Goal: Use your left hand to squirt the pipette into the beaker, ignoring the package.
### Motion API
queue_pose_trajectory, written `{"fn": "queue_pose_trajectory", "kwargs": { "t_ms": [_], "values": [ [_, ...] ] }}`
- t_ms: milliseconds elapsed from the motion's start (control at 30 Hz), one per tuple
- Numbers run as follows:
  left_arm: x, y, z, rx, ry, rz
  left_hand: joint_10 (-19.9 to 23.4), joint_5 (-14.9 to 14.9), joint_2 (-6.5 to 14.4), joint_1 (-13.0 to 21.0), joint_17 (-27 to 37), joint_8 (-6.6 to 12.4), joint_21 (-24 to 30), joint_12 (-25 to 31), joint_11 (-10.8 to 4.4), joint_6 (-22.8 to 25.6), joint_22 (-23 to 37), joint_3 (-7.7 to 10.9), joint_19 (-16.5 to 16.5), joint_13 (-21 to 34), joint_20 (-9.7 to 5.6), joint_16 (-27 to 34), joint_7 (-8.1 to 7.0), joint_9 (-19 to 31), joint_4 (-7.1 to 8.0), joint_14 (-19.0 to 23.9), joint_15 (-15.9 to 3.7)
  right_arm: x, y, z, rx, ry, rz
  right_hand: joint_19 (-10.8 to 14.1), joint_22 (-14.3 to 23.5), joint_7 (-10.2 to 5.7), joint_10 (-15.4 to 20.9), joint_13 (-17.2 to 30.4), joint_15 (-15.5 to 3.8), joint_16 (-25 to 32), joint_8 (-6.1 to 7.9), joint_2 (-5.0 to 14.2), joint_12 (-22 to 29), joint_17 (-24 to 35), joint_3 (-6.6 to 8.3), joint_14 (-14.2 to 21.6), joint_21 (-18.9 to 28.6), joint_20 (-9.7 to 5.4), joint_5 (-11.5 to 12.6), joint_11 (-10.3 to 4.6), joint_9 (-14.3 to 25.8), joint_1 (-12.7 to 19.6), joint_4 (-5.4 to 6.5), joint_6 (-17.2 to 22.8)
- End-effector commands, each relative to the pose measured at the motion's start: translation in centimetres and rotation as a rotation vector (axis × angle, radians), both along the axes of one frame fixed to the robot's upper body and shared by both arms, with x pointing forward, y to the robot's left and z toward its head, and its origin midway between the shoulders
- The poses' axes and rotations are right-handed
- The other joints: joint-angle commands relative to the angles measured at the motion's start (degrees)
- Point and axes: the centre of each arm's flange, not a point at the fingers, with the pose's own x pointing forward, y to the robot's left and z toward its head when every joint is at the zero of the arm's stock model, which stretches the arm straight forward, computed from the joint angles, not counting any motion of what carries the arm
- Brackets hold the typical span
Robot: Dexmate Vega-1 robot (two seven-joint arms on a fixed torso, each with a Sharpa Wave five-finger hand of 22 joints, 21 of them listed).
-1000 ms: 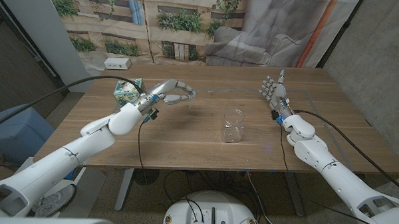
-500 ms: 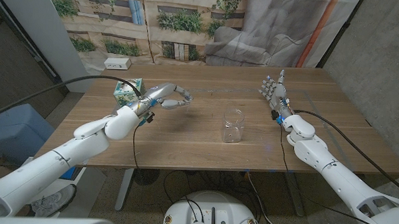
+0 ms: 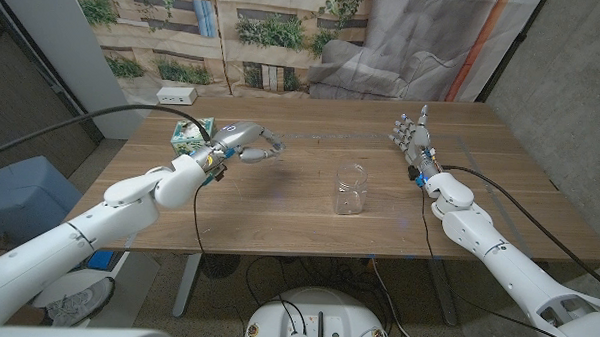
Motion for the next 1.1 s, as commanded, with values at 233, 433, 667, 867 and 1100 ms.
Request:
{"fn": "queue_pose_trajectory", "kwargs": {
  "t_ms": [233, 433, 667, 867, 1100],
  "values": [
    [-0.8, 0.6, -0.2, 0.138, 0.045, 0.173, -0.1, 0.23, 0.44, 0.13, 0.13, 0.25, 0.2, 0.27, 0.09, -0.18, 0.16, 0.89, 0.16, 0.05, -0.22, 0.24, 0.47, 0.29, 0.2, -0.28, -8.32, 0.0, 0.0, -0.1, 0.0, 0.0, 0.0, 0.42, 0.3, -0.52, -0.33, 0.15, -4.73, 0.33, 0.2, 3.37, 0.2, 0.2, -0.43, -0.47, -0.2, 0.13, 0.26, 0.05, 0.12, 0.0, -0.04, 0.05],
    [-0.5, 1.4, -1.1, 0.151, 0.096, 0.234, -0.23, 0.21, 0.43, 0.02, 0.09, 0.26, 0.18, 0.27, 0.11, -0.25, 0.16, 0.96, 0.09, 0.04, -0.22, 0.17, 0.55, 0.29, 0.22, -0.4, -8.29, 0.0, 0.0, 0.0, 0.0, 0.0, 0.0, 0.43, 0.29, -0.52, -0.4, 0.15, -4.74, 0.34, 0.18, 3.36, 0.16, 0.2, -0.43, -0.46, -0.2, 0.13, 0.26, -0.2, 0.12, 0.01, -0.05, 0.01],
    [0.1, 2.1, -1.9, 0.163, 0.112, 0.271, -0.38, 0.21, 0.46, -0.1, 0.08, 0.26, 0.2, 0.24, 0.16, -0.32, 0.15, 1.04, 0.11, 0.03, -0.18, 0.17, 0.66, 0.28, 0.25, -0.43, -8.28, 0.0, 0.0, 0.0, 0.0, 0.0, 0.0, 0.43, 0.29, -0.53, -0.38, 0.14, -4.78, 0.33, 0.2, 3.38, 0.16, 0.2, -0.42, -0.5, -0.2, 0.13, 0.26, -0.15, 0.12, 0.01, -0.04, 0.05],
    [0.8, 2.6, -2.6, 0.161, 0.144, 0.267, -0.45, 0.19, 0.35, -0.24, 0.06, 0.31, 0.21, 0.24, 0.18, -0.28, 0.15, 1.04, 0.12, 0.02, -0.15, 0.13, 0.76, 0.28, 0.26, -0.54, -8.23, 0.0, 0.0, 0.0, 0.0, 0.0, 0.0, 0.43, 0.29, -0.5, -0.08, 0.14, -4.68, 0.35, 0.19, 3.38, 0.27, 0.2, -0.42, -0.46, -0.2, 0.14, 0.26, -0.19, 0.11, 0.01, -0.04, 0.02],
    [1.4, 2.9, -3.2, 0.16, 0.161, 0.278, -0.71, 0.18, 0.36, -0.46, 0.04, 0.19, 0.21, 0.18, 0.19, -0.67, 0.15, 1.13, 0.1, 0.0, -0.16, 0.09, 0.71, 0.28, 0.32, -0.67, -8.23, 0.0, 0.0, 0.0, 0.0, 0.0, 0.0, 0.44, 0.29, -0.55, -0.22, 0.14, -4.73, 0.34, 0.19, 3.37, 0.22, 0.2, -0.43, -0.47, -0.19, 0.12, 0.27, -0.22, 0.12, 0.01, -0.05, 0.03]
  ]
}}
